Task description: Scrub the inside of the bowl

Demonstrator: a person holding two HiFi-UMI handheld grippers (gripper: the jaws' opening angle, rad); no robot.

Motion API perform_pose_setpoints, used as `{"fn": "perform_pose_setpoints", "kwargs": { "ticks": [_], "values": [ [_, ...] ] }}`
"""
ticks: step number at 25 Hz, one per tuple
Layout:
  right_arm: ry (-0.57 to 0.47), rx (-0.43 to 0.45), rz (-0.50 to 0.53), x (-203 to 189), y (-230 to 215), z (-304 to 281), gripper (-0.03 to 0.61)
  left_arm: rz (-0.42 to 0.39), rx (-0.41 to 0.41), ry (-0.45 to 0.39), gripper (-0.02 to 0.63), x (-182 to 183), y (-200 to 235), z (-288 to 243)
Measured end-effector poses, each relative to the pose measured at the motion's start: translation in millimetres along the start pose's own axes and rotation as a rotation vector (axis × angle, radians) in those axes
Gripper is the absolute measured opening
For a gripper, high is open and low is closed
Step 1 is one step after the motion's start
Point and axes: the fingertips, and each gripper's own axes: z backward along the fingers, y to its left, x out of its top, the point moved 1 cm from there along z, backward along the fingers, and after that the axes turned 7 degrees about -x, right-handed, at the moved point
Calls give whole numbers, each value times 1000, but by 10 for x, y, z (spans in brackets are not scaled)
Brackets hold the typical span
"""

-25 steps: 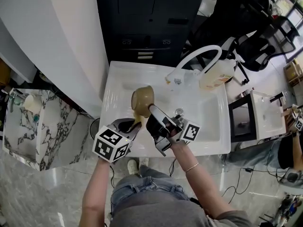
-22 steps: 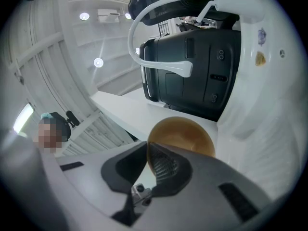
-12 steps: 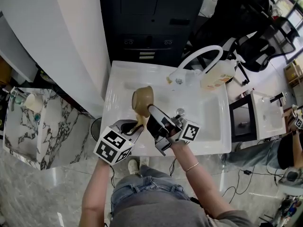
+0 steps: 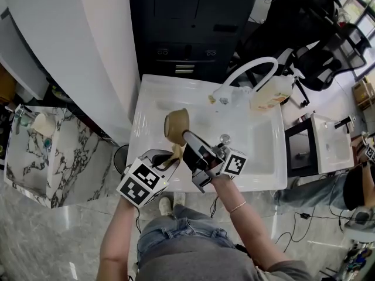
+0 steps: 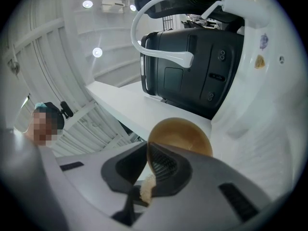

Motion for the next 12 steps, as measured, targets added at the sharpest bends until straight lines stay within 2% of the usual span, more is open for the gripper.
{"fn": "perform_pose_setpoints", "kwargs": {
  "ticks": [7,12],
  "values": [
    [27,-67,31,-45,-60,26,26,-30,-20,5,46,70,-117,125],
    [-22,-103,-21,-46,-160,83,23,-26,-8,-35,46,103,-133,365]
  ]
}}
